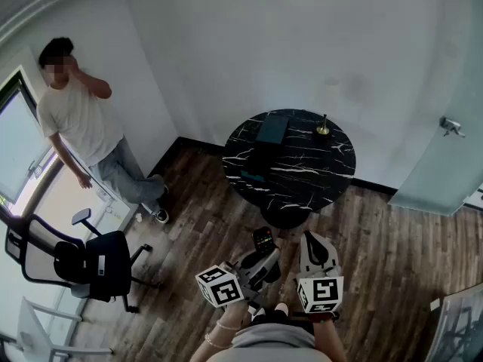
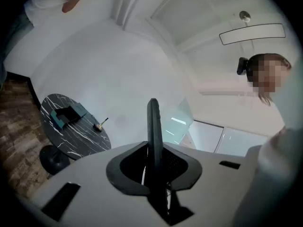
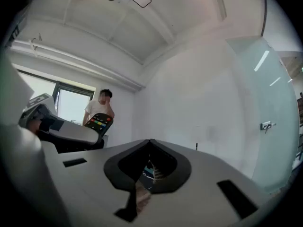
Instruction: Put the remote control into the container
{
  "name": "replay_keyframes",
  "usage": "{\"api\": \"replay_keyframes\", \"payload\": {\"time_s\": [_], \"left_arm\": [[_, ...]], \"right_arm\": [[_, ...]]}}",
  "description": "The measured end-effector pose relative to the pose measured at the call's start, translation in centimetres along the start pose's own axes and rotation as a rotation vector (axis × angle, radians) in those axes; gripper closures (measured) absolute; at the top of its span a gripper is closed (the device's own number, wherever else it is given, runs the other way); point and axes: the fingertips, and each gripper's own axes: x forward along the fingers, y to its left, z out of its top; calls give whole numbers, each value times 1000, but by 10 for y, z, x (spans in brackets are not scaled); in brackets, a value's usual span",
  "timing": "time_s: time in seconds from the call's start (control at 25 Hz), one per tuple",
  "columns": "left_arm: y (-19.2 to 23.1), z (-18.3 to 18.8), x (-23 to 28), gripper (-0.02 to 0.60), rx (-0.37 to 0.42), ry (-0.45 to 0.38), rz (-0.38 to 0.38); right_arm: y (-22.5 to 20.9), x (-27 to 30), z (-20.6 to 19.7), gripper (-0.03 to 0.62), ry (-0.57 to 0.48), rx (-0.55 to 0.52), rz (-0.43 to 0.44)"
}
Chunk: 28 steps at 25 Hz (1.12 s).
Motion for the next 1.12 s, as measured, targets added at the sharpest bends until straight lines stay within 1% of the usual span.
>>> {"api": "replay_keyframes", "payload": {"time_s": [0.12, 0.32, 0.64, 0.8, 1.12], "left_arm": [[-3, 2, 2, 514, -9, -2, 3], [-6, -2, 8, 514, -2, 5, 8], [-9, -8, 13, 514, -10, 18, 28], [-8, -11, 16, 514, -19, -11, 18], [0, -9, 15, 514, -10, -34, 57]], "right_arm": [[-1, 0, 0, 582, 2, 2, 1], [-5, 0, 0, 582, -7, 8, 6], [-8, -1, 0, 582, -14, 11, 32], [-12, 1, -1, 582, -12, 16, 42], [-14, 5, -1, 582, -20, 23, 63]]}}
